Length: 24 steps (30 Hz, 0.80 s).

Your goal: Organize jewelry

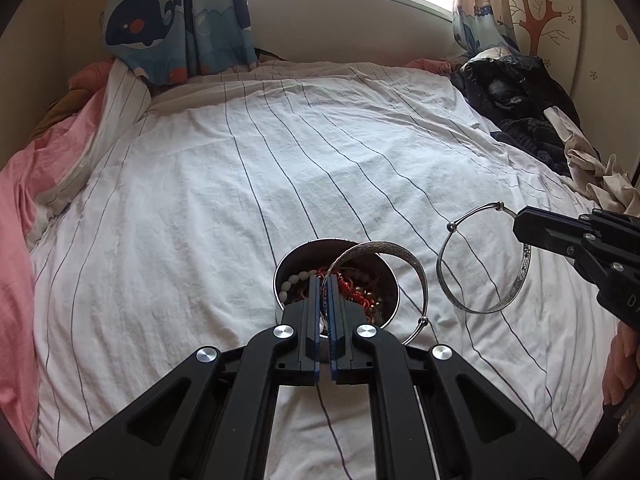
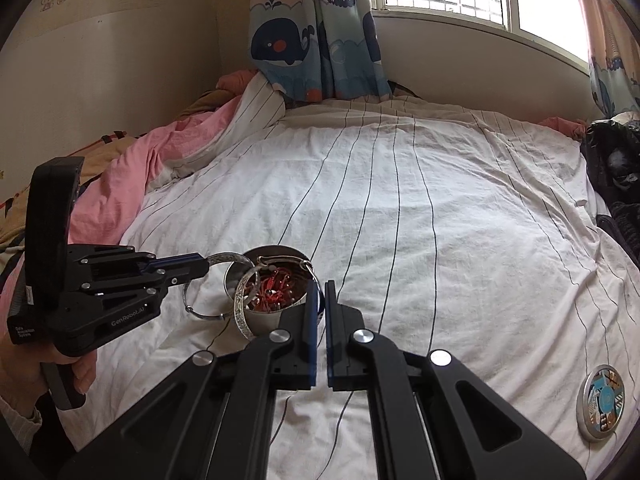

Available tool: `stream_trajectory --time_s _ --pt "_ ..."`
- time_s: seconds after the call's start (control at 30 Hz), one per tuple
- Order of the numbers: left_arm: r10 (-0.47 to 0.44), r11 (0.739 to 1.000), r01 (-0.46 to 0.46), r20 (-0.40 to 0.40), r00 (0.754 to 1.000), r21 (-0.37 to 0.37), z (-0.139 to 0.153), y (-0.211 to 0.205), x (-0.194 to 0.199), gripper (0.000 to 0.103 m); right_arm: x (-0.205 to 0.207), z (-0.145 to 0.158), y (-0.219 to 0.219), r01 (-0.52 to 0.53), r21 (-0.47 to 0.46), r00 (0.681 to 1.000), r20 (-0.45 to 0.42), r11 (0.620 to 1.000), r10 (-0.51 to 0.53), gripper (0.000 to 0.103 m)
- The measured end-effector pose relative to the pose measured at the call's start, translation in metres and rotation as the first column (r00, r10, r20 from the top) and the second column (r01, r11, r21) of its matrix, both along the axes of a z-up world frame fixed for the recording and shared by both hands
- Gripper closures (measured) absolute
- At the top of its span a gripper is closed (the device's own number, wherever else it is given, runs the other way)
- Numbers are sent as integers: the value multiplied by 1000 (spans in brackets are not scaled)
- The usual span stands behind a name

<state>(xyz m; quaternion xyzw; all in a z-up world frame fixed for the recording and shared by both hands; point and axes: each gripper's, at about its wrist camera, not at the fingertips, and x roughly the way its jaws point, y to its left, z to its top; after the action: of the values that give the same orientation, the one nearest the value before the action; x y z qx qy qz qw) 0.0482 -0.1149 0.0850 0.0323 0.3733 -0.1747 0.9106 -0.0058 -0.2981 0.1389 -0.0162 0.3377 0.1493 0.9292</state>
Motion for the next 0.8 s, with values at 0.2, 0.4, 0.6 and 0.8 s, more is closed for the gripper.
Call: stream_trajectory --time_s 0.2,0.4,0.6,0.8 --pt "15 1000 -15 -23 1000 9 -18 -11 28 98 22 -1 9 -19 -9 1000 1 1000 19 99" --pt "41 996 -39 -29 999 86 -20 1 32 72 49 -13 26 -44 -28 999 -20 999 44 99" --pt "98 988 -98 5 995 119 -9 34 10 56 71 -34 46 -79 -39 994 -79 996 76 99" --pt "110 984 -111 13 994 141 -16 40 -30 38 77 -59 57 -75 -53 986 -153 996 66 98"
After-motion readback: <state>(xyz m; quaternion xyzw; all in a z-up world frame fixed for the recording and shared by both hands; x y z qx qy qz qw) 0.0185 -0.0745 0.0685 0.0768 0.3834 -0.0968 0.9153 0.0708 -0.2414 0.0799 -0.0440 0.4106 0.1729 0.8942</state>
